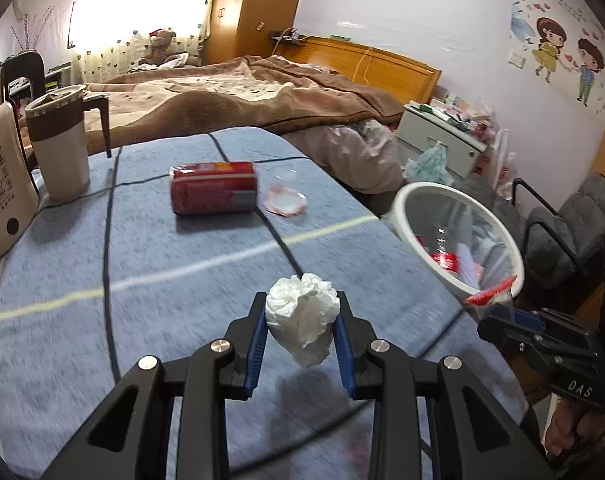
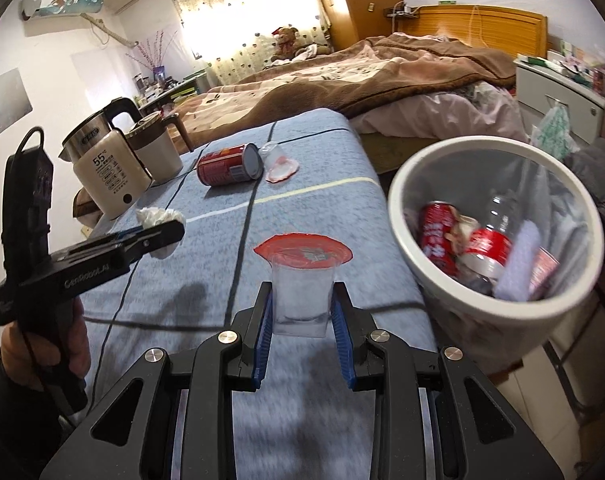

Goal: Collect trash
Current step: 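Carry tissue and clear cup over the wastebasket and open both tools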

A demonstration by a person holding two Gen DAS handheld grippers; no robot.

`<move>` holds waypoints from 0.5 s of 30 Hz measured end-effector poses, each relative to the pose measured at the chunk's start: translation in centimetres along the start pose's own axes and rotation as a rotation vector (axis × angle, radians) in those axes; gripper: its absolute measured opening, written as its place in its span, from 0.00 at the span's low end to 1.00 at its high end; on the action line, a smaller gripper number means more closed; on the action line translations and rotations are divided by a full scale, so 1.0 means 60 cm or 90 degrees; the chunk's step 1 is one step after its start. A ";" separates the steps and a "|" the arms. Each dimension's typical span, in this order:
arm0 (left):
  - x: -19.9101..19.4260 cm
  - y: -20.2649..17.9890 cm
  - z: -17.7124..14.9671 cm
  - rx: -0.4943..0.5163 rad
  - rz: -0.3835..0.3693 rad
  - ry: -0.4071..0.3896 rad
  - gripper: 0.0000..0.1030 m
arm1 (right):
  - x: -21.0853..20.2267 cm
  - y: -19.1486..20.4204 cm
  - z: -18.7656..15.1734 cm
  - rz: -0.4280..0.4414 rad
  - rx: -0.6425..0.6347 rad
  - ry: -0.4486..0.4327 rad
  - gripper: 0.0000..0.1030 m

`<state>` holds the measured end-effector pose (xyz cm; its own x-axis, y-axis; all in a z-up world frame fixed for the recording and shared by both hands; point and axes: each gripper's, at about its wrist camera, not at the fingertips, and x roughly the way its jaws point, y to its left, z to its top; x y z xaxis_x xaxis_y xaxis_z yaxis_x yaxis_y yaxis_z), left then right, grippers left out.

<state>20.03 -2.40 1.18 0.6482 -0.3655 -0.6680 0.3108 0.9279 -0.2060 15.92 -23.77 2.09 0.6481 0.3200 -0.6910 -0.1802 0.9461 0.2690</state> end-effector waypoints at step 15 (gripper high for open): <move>-0.045 -0.092 -0.029 0.036 -0.053 -0.013 0.31 | -0.084 -0.034 -0.034 -0.033 0.025 -0.027 0.28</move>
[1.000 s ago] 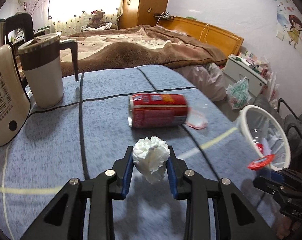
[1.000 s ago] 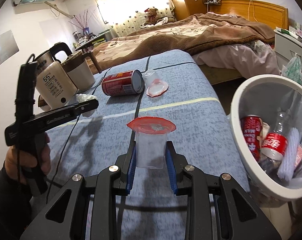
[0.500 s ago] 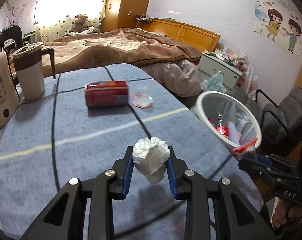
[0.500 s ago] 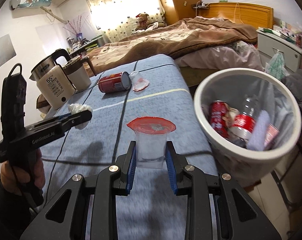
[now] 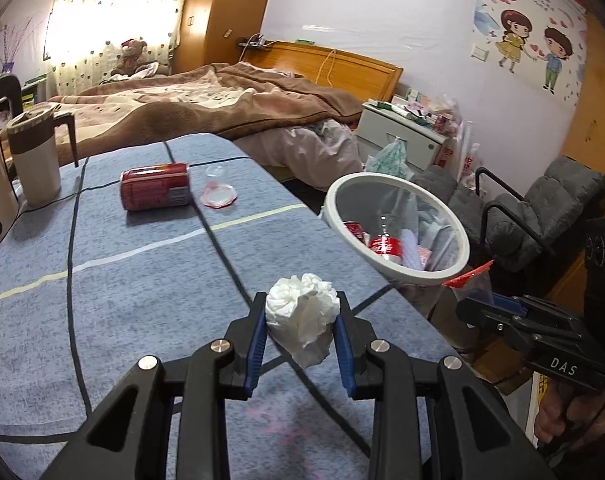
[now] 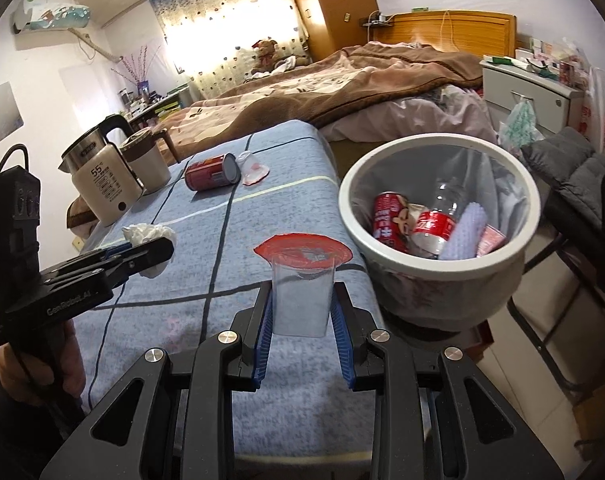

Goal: Collect trash
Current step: 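Carry tissue and clear cup over the wastebasket and open both tools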

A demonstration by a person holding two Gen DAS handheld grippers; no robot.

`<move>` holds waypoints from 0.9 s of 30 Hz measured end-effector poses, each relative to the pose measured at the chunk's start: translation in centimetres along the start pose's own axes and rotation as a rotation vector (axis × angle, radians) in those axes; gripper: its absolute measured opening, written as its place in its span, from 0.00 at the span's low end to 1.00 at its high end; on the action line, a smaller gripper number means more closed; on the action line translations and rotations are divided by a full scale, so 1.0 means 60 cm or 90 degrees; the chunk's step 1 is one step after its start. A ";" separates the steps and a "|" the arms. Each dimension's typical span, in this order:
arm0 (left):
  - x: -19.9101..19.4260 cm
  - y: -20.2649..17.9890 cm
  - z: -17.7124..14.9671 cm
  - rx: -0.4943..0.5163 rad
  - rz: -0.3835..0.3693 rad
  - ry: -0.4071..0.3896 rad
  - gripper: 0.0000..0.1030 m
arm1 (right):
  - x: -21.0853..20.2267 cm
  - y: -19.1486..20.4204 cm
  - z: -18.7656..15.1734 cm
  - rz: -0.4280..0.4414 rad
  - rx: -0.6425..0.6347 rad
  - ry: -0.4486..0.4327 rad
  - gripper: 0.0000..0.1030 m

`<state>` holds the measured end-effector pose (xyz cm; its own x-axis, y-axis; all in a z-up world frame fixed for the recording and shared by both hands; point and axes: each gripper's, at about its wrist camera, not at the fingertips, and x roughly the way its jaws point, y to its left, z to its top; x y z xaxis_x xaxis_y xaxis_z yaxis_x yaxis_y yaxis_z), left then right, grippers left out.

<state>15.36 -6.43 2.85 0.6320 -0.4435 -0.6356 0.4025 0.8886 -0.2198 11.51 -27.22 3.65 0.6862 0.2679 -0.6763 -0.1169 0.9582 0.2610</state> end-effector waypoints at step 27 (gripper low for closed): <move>0.123 -0.115 0.064 0.073 -0.089 0.025 0.31 | -0.016 -0.151 0.031 -0.104 0.077 -0.039 0.28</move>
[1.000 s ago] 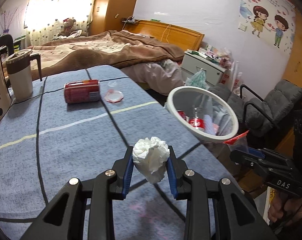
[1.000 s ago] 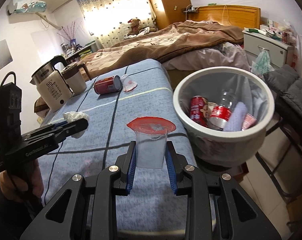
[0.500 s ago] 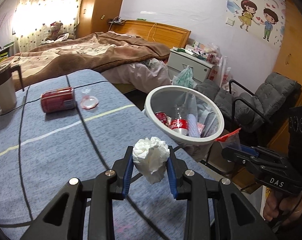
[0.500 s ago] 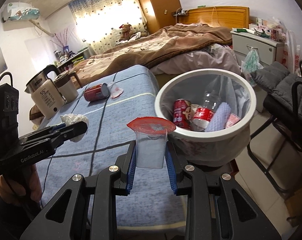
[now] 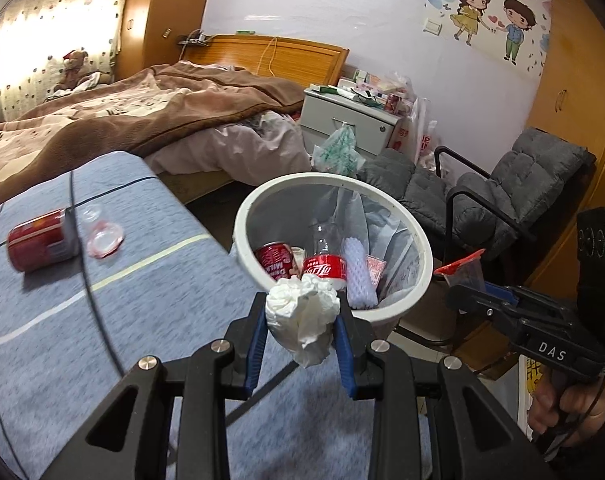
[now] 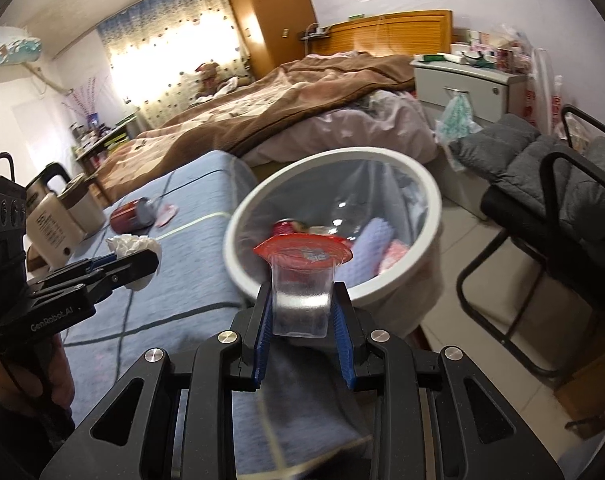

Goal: Collect trash
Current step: 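Carry tissue and clear cup over the wastebasket and open both tools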

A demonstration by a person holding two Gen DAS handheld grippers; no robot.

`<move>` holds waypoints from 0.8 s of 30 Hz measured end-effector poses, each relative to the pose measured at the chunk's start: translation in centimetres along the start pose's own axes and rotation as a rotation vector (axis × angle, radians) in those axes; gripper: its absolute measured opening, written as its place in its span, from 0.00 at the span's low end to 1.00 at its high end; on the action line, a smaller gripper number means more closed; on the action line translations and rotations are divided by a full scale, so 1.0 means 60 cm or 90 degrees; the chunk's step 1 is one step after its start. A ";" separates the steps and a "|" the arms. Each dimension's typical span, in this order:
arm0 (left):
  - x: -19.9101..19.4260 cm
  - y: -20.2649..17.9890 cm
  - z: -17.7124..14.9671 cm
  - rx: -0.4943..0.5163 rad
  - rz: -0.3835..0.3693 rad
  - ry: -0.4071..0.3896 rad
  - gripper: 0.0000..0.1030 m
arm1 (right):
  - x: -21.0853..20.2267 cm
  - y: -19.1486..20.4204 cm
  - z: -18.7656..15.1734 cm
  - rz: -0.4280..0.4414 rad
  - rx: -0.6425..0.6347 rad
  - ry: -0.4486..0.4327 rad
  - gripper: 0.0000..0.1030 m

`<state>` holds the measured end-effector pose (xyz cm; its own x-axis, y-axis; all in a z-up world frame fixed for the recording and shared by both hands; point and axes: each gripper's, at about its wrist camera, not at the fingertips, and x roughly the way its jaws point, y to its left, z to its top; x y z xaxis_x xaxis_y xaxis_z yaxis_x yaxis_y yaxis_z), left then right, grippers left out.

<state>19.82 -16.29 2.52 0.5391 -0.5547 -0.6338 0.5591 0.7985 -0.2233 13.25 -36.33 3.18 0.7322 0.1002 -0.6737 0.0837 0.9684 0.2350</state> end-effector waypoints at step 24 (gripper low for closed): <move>0.129 -0.016 0.049 0.028 -0.041 0.048 0.45 | 0.090 -0.039 0.043 -0.029 -0.009 0.032 0.29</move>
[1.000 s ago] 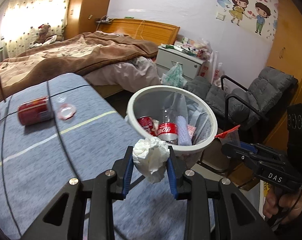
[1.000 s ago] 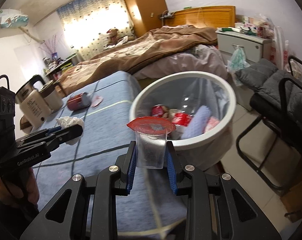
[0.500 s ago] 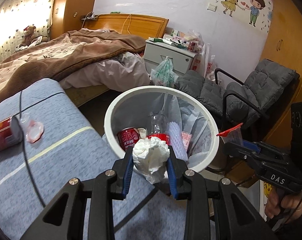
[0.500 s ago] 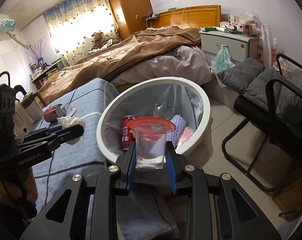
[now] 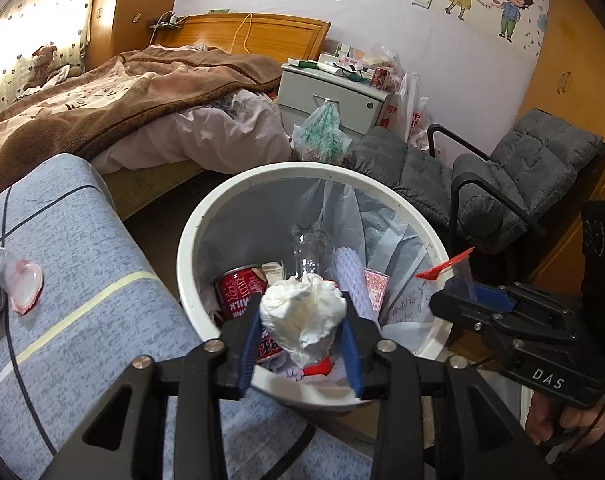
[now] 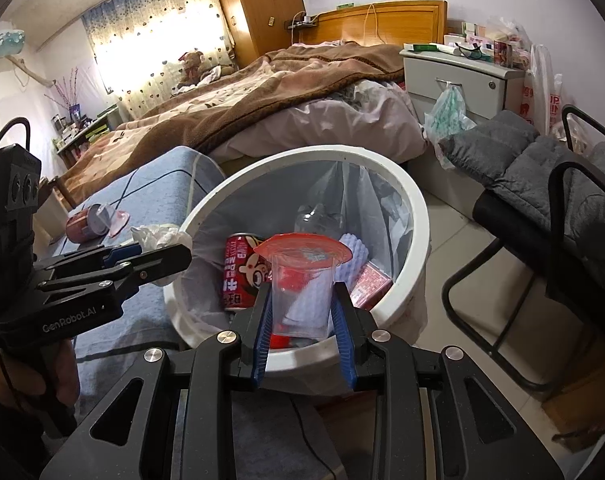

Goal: Collect trash
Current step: 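Carry tissue and clear cup over the wastebasket and open both tools, then withdraw both open tools from the wastebasket toward the bed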

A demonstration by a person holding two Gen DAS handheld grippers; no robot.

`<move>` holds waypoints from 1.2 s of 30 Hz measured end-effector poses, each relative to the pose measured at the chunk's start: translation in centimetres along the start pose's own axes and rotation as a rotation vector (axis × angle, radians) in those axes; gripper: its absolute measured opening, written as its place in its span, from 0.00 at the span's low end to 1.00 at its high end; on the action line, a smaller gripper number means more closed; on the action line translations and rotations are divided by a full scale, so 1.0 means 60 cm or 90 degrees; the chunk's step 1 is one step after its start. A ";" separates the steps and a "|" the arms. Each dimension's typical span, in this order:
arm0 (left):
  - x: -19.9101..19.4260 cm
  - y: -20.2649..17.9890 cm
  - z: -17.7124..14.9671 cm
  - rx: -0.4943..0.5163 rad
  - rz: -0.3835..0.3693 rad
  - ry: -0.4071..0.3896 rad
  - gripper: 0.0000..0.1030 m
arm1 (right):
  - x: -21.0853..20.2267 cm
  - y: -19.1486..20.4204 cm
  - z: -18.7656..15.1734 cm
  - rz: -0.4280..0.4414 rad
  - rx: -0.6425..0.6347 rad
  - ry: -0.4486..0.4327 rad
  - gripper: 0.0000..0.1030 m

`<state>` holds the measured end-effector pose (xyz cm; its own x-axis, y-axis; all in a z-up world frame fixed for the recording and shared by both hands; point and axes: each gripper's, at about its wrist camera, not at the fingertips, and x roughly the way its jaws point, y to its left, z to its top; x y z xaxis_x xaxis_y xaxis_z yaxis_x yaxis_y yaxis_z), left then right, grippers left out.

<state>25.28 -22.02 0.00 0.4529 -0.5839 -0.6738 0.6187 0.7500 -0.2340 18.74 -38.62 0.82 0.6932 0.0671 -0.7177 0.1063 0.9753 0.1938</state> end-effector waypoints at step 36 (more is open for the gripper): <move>-0.156 0.041 -0.110 -0.087 0.049 -0.034 0.60 | -0.102 0.105 -0.067 0.090 -0.044 -0.025 0.49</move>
<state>18.31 -12.64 1.10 0.5315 -0.5355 -0.6563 0.4894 0.8265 -0.2781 12.28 -32.04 3.74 0.7248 0.1979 -0.6599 -0.0422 0.9688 0.2442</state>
